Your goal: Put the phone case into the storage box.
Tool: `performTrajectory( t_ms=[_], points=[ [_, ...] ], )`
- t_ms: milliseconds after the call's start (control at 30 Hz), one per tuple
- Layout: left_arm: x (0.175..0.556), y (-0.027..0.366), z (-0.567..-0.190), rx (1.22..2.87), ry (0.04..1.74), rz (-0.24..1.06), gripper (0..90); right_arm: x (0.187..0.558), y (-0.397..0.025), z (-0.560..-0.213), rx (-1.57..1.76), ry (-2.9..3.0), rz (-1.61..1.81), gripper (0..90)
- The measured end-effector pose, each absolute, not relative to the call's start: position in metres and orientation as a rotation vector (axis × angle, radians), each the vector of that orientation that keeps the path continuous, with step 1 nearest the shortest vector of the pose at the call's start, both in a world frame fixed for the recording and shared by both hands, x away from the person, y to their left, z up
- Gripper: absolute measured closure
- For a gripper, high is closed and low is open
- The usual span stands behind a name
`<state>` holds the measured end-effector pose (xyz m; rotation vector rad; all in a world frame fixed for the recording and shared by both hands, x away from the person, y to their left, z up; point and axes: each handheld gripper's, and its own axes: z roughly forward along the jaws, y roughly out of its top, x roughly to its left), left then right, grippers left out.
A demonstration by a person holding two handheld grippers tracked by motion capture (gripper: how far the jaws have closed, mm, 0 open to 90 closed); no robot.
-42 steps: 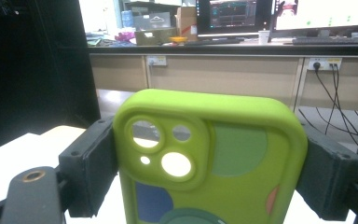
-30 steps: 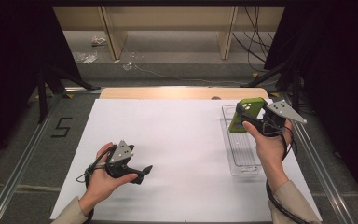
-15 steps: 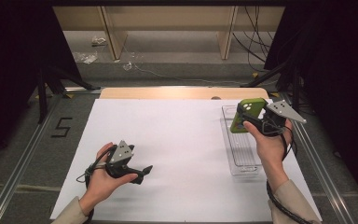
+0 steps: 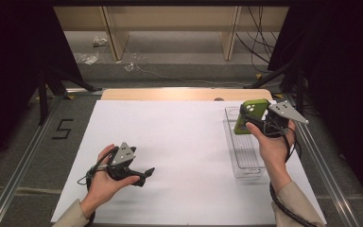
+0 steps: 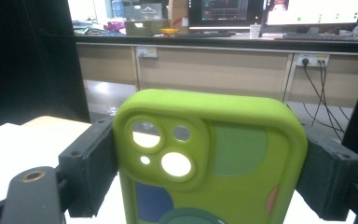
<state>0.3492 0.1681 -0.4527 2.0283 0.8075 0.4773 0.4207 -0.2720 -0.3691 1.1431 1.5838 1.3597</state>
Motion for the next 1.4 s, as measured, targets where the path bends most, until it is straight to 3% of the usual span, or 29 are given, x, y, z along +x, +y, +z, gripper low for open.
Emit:
performTrajectory(
  t_ms=[1400],
  points=[
    [0.35,0.169,-0.453,2.033,0.811,0.477,1.1,0.441,-0.274,-0.373,1.147,1.586,1.307,18.0]
  ],
)
